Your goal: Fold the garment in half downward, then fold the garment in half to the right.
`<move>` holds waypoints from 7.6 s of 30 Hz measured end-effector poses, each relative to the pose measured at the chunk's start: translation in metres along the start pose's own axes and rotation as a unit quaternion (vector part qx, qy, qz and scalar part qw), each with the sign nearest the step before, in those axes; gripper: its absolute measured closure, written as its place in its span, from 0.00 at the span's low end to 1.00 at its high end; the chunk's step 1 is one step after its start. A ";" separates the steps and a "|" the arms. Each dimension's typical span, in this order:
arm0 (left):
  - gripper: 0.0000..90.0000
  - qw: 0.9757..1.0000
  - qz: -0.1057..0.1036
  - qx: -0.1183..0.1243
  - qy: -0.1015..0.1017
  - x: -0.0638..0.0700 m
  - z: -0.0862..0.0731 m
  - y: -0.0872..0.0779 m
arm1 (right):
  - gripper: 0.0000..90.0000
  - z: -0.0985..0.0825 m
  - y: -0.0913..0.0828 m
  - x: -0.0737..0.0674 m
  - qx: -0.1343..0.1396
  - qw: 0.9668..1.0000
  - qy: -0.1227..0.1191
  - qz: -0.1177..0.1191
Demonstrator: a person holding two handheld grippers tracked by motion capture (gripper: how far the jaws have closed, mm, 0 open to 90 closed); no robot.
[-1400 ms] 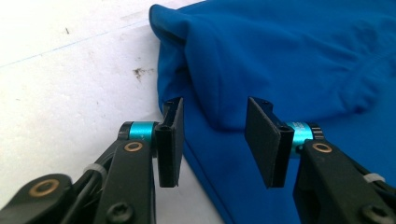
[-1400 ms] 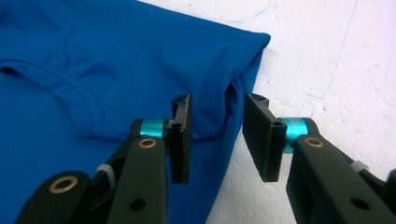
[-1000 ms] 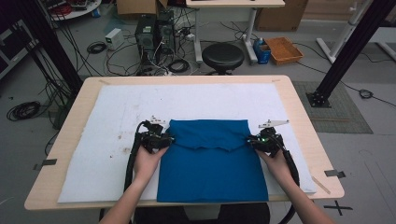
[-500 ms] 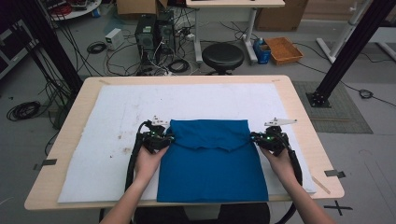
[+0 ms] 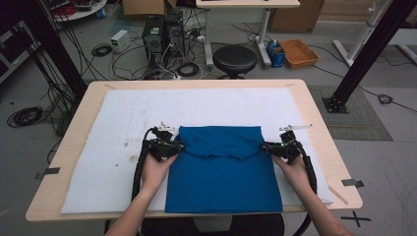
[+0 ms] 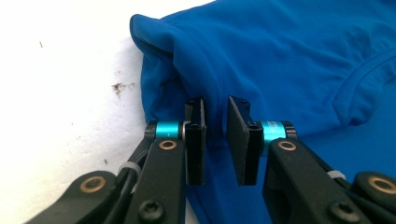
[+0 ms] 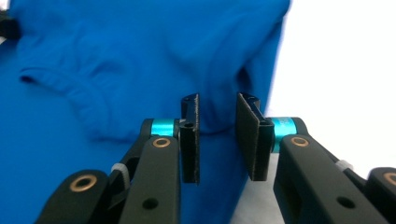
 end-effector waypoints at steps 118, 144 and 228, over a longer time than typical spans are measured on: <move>0.58 0.998 0.057 0.000 0.024 -0.010 -0.012 -0.022 | 0.63 0.000 -0.013 0.004 0.009 0.996 -0.039 -0.077; 0.98 0.998 0.041 0.005 0.041 -0.027 0.009 -0.003 | 0.97 0.027 0.006 0.014 0.027 0.993 -0.096 -0.070; 0.44 0.993 0.043 0.107 0.029 0.042 -0.039 -0.089 | 0.46 0.027 -0.070 0.014 0.169 0.976 -0.117 -0.066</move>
Point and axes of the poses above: each handheld gripper's, and its own axes: y roughly forward along the jaws, z roughly out of its top, x roughly to its right, the point moved 2 cm from there along y, roughly forward along the jaws, and after that the axes turned 12 degrees about -z, right-handed, at the moved point
